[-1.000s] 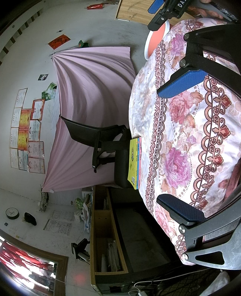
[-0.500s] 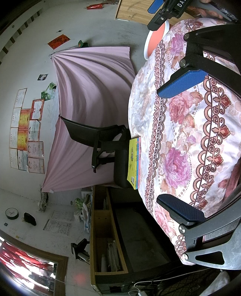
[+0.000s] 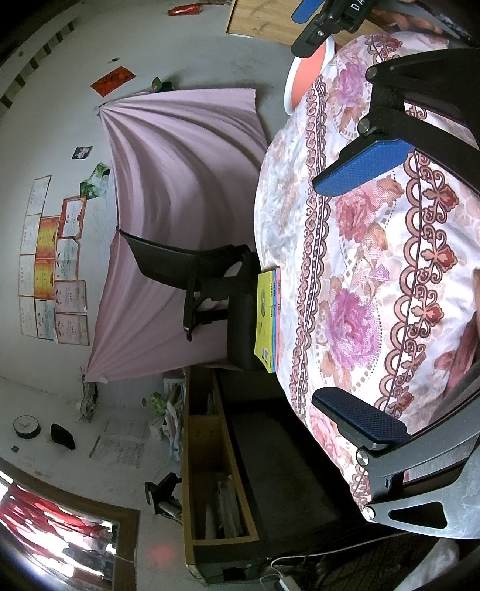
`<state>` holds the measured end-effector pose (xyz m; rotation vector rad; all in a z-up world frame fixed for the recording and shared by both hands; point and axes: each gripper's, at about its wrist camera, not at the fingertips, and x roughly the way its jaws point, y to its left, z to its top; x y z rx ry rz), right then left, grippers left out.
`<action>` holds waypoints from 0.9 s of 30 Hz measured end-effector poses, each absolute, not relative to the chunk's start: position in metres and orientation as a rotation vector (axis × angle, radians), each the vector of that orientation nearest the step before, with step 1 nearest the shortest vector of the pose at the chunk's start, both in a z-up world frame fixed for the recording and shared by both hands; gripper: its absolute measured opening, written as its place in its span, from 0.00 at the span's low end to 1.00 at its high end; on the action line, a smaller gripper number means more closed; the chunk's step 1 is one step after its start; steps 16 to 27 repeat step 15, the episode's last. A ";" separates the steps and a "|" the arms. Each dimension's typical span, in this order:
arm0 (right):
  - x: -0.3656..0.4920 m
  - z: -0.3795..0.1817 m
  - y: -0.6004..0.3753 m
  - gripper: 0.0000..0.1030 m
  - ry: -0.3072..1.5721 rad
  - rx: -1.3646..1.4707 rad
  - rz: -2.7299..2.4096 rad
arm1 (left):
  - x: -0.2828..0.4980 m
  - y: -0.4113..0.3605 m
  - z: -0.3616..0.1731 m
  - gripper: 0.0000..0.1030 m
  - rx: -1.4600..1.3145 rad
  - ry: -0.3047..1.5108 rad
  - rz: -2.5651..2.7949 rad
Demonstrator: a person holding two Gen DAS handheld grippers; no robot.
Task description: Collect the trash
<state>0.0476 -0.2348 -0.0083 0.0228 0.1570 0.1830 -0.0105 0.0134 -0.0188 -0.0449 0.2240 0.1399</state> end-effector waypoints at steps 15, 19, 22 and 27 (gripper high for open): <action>0.048 -0.007 -0.235 1.00 0.158 0.024 0.182 | -0.011 0.017 -0.019 0.99 -0.040 0.234 0.138; 0.048 -0.007 -0.235 1.00 0.158 0.024 0.182 | -0.011 0.017 -0.019 0.99 -0.040 0.234 0.138; 0.048 -0.007 -0.235 1.00 0.158 0.024 0.182 | -0.011 0.017 -0.019 0.99 -0.040 0.234 0.138; 0.048 -0.007 -0.235 1.00 0.158 0.024 0.182 | -0.011 0.017 -0.019 0.99 -0.040 0.234 0.138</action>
